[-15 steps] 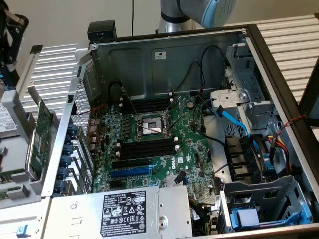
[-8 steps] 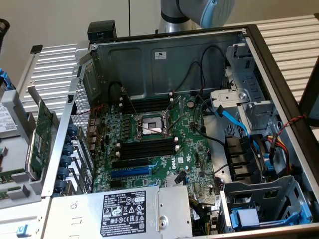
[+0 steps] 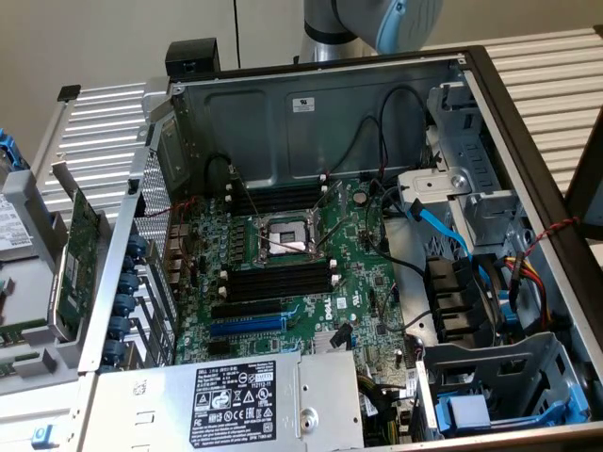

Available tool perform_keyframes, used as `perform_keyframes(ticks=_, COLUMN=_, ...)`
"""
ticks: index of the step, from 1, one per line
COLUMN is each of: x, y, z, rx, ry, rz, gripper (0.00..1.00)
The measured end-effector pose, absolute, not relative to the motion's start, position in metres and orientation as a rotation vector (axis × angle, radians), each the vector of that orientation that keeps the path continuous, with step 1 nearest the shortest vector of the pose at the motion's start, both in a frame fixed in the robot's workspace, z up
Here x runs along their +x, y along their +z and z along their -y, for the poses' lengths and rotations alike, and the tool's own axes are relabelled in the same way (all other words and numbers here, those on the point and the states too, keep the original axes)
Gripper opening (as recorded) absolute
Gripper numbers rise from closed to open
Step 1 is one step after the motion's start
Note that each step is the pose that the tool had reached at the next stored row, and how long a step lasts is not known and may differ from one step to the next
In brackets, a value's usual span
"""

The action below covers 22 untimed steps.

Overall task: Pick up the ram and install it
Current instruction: 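Reach for the ram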

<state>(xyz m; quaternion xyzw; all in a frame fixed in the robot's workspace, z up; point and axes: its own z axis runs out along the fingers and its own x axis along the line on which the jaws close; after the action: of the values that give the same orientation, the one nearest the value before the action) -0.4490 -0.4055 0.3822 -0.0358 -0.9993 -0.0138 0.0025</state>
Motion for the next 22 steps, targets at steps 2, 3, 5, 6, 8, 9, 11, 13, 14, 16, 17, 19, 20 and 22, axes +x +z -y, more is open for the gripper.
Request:
perform_keyframes(ticks=2, x=-0.456, y=0.382, z=0.406, rx=-0.112, ry=-0.043, rz=3.134, gripper=0.11)
perform_keyframes(ticks=3, x=-0.459, y=0.382, z=0.406, rx=-0.112, ry=-0.043, rz=3.134, gripper=0.11)
perform_keyframes(ticks=5, x=-0.465, y=0.381, z=0.406, rx=-0.112, ry=-0.043, rz=3.134, gripper=0.11)
perform_keyframes(ticks=6, x=-0.468, y=0.381, z=0.406, rx=-0.112, ry=-0.043, rz=3.134, gripper=0.11)
perform_keyframes(ticks=8, x=-0.473, y=0.381, z=0.406, rx=-0.112, ry=-0.043, rz=3.134, gripper=0.11)
perform_keyframes(ticks=9, x=-0.475, y=0.381, z=0.406, rx=-0.112, ry=-0.043, rz=3.134, gripper=0.11)
perform_keyframes(ticks=11, x=-0.48, y=0.38, z=0.407, rx=-0.112, ry=-0.043, rz=3.134, gripper=0.11)
perform_keyframes(ticks=13, x=-0.483, y=0.38, z=0.407, rx=-0.112, ry=-0.043, rz=3.134, gripper=0.11)
perform_keyframes(ticks=14, x=-0.484, y=0.38, z=0.407, rx=-0.112, ry=-0.043, rz=3.134, gripper=0.11)
perform_keyframes(ticks=16, x=-0.486, y=0.38, z=0.407, rx=-0.112, ry=-0.043, rz=3.134, gripper=0.11)
perform_keyframes(ticks=17, x=-0.486, y=0.38, z=0.407, rx=-0.112, ry=-0.043, rz=3.134, gripper=0.11)
perform_keyframes(ticks=19, x=-0.486, y=0.38, z=0.407, rx=-0.112, ry=-0.043, rz=3.134, gripper=0.11)
perform_keyframes(ticks=20, x=-0.486, y=0.38, z=0.407, rx=-0.112, ry=-0.043, rz=3.134, gripper=0.11)
perform_keyframes(ticks=22, x=-0.486, y=0.38, z=0.407, rx=-0.112, ry=-0.043, rz=3.134, gripper=0.11)
